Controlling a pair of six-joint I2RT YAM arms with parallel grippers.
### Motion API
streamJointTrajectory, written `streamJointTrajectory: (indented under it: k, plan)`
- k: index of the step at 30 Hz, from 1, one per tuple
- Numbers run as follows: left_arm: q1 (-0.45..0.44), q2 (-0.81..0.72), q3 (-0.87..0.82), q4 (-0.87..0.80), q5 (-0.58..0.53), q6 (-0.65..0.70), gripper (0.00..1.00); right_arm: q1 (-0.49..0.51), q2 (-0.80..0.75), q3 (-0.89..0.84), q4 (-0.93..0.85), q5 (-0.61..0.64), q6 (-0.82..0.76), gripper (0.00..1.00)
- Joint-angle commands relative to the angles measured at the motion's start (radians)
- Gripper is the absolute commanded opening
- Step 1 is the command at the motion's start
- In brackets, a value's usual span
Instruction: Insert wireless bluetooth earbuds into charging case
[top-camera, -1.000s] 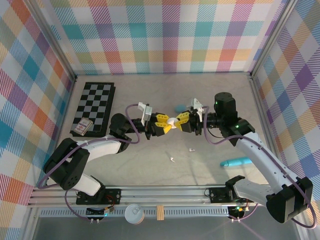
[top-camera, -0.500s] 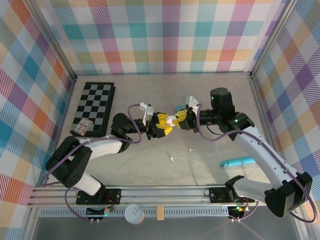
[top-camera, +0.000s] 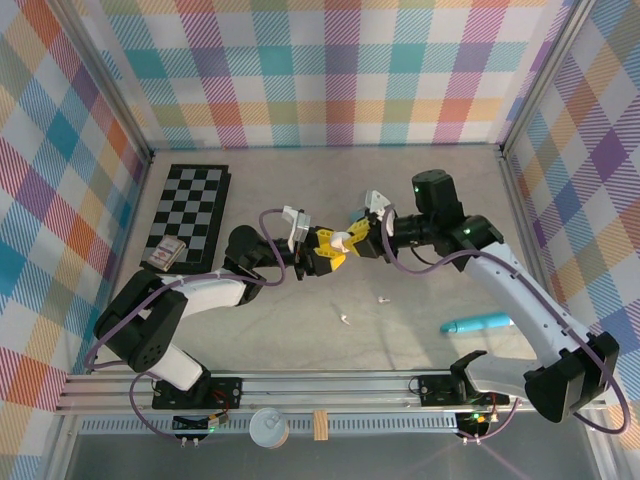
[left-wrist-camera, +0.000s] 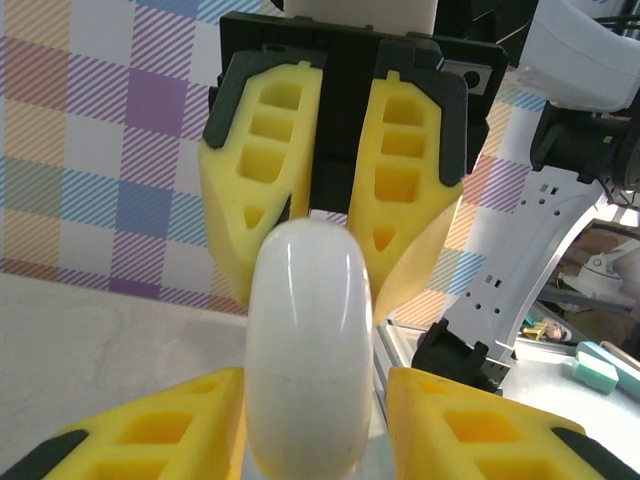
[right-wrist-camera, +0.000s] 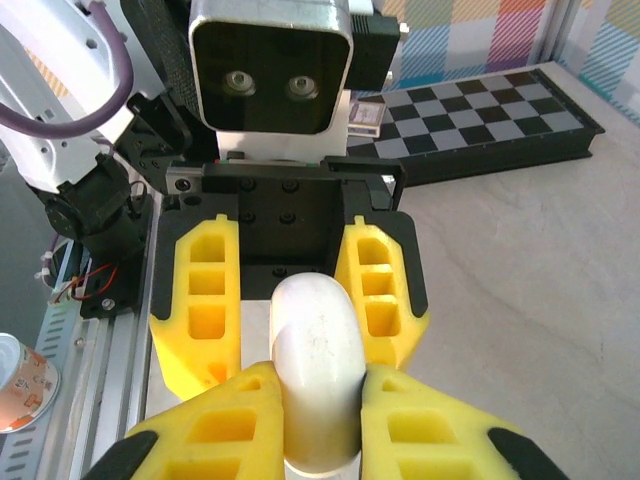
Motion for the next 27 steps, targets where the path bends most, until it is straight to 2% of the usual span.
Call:
streamJointTrajectory:
  k: [1,11,14,17,20,27]
  plan:
    - [0.007,0.015,0.005,0.037,0.022,0.011,0.39,0.010,0.008,0.039,-0.036,-0.020,-0.041,0.18]
    - [0.006,0.019,0.004,0.045,0.034,0.005,0.28,0.012,0.028,0.071,-0.088,-0.021,-0.071,0.18]
    - [0.006,0.019,0.006,0.048,0.034,0.003,0.29,0.013,0.035,0.079,-0.103,-0.021,-0.080,0.18]
    - [0.006,0.016,0.005,0.048,0.031,0.005,0.36,0.015,0.041,0.084,-0.114,-0.018,-0.087,0.18]
    - [0.007,0.016,0.006,0.048,0.033,0.003,0.35,0.016,0.045,0.090,-0.126,-0.017,-0.091,0.18]
    - [0.006,0.016,0.005,0.049,0.040,0.003,0.18,0.021,0.046,0.087,-0.122,-0.018,-0.087,0.18]
